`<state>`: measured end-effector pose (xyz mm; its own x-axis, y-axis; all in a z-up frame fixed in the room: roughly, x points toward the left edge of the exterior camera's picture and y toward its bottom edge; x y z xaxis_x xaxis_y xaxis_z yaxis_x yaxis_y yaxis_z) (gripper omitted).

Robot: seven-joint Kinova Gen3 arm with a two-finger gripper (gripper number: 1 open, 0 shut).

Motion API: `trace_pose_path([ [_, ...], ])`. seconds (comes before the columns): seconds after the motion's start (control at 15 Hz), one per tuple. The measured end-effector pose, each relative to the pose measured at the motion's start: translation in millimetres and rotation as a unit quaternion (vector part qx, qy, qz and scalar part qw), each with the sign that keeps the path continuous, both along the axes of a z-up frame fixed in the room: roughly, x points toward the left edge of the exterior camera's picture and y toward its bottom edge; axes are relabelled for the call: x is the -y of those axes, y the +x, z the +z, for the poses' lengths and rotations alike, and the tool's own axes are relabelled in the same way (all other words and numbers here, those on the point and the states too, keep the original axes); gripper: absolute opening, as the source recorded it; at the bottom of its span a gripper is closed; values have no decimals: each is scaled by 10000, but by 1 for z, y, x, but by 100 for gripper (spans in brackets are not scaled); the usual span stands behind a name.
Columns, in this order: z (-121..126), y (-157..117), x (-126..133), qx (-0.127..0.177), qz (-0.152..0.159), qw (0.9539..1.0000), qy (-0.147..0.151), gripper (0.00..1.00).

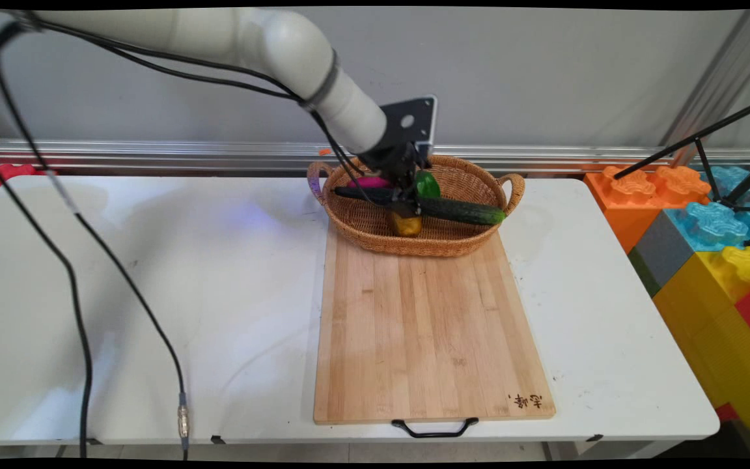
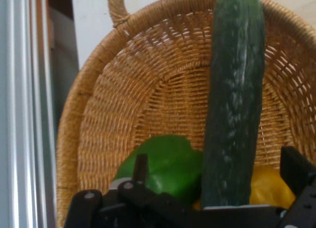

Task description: Pick up the cucumber from the vegetable basket

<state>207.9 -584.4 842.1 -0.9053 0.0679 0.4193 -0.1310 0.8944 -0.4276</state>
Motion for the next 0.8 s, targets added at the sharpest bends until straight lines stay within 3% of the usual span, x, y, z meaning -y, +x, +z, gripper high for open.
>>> trace_pose_path([
  [0.53,-32,-28,23,361,-405,9985,-2,100],
  [0.6,-33,-30,24,371,-436,9984,-2,0],
  [0.8,-34,-37,23,382,-515,9979,27,0],
])
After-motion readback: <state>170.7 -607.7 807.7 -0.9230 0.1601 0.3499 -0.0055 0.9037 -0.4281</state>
